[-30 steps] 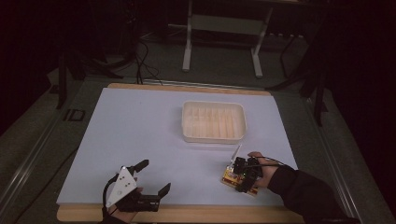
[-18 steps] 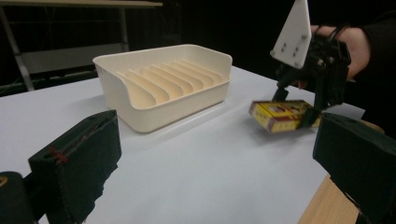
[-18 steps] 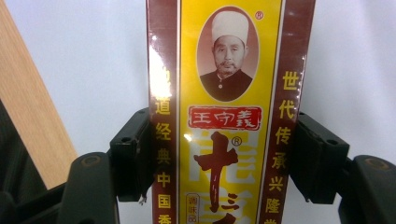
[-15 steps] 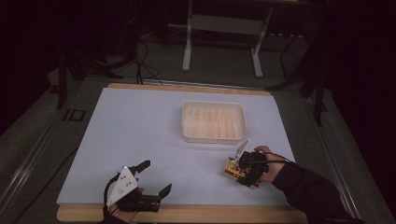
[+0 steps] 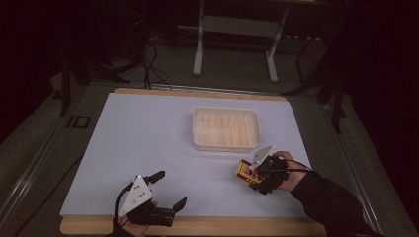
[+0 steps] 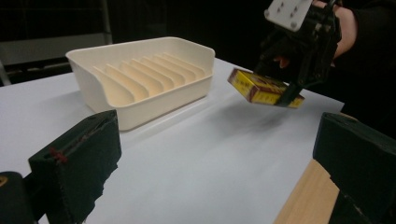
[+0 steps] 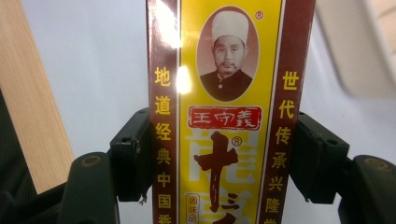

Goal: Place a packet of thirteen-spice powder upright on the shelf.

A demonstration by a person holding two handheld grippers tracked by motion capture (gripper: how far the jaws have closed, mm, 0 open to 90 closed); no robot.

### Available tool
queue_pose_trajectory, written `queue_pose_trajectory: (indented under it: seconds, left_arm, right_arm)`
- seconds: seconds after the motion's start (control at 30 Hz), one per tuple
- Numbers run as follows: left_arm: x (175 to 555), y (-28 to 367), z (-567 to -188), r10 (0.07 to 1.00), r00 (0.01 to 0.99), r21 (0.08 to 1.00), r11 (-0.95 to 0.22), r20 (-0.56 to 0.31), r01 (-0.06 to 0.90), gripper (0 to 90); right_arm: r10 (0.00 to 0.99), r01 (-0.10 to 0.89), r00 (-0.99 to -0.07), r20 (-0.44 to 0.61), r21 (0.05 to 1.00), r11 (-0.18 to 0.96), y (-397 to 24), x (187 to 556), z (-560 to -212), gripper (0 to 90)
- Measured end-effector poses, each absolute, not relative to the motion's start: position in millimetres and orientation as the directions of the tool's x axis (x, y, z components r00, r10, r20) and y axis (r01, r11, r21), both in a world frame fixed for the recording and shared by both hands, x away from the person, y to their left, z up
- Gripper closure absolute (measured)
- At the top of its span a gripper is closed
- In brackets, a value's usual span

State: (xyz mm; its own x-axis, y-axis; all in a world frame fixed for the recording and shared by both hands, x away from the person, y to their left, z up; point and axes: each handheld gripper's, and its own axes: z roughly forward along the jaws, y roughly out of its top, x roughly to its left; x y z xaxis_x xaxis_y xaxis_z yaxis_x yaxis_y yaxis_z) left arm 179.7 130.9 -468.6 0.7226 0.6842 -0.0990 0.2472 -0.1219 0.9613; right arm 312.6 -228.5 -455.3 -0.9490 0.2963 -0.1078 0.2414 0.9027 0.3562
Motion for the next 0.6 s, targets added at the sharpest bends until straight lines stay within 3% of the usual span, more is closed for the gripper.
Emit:
queue_pose_trajectory:
  seconds: [0.1,0.3,0.6]
  left_arm:
    - [183,130,-465,0.672,0.719,0.954,-0.063,-0.178,0.295,1.8]
    - [189,127,-463,0.692,0.704,0.948,-0.091,-0.159,0.304,1.8]
    - [198,116,-444,0.676,0.722,0.947,-0.117,-0.146,0.301,1.9]
  right_arm:
    - [0.291,0.222,-0.95,-0.11,0.417,0.882,-230,311,-447,32.1]
    - [0.299,0.152,-0.937,-0.179,0.561,0.814,-234,305,-431,32.1]
    - [0.324,0.121,-0.925,-0.198,0.656,0.745,-241,301,-418,32.1]
